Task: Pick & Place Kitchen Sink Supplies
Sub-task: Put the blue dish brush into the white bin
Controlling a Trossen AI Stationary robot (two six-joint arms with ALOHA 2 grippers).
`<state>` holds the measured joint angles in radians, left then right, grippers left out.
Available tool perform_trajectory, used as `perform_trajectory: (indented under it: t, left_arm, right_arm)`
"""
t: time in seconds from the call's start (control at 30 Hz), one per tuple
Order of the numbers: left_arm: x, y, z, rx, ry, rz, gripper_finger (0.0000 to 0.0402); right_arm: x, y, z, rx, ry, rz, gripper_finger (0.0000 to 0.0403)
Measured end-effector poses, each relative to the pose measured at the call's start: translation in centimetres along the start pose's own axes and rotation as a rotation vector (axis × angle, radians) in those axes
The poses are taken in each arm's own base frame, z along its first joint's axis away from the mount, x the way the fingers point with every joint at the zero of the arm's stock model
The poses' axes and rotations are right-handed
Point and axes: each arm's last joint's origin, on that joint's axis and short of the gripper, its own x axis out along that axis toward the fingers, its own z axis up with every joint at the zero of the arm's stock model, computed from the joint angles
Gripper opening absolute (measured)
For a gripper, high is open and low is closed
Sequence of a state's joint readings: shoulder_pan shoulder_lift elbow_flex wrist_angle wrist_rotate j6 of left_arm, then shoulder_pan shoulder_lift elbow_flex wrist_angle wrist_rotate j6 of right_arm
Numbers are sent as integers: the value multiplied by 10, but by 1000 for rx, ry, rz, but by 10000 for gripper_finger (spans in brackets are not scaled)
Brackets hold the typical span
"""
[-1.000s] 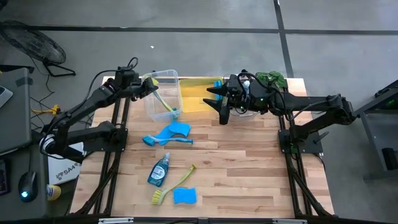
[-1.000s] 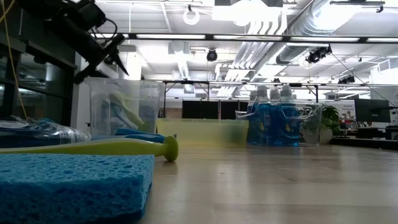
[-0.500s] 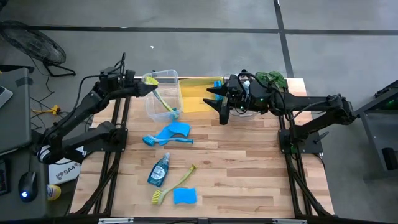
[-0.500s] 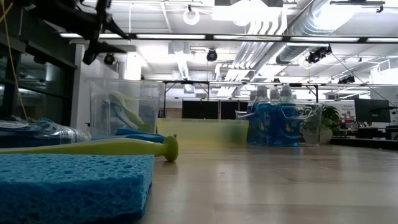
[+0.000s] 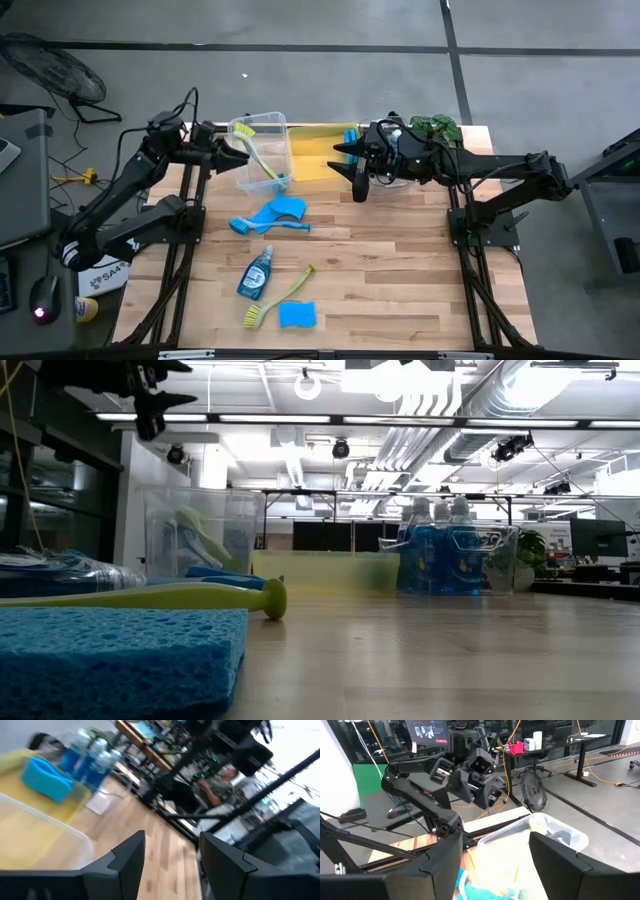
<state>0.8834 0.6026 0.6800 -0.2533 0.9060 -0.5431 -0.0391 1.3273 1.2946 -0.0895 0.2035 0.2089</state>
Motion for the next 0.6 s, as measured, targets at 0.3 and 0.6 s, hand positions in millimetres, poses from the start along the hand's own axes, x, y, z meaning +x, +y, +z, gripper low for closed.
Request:
perform_trajectory:
  t: [0.3,0.6]
  left_arm:
    - [21,-16,-21,34,154,-51,184]
    - [42,-28,-53,55,364,7,184]
  right_arm:
    - [0,0,0,0,-1,0,224]
    - [0,0,0,3,-1,0,225]
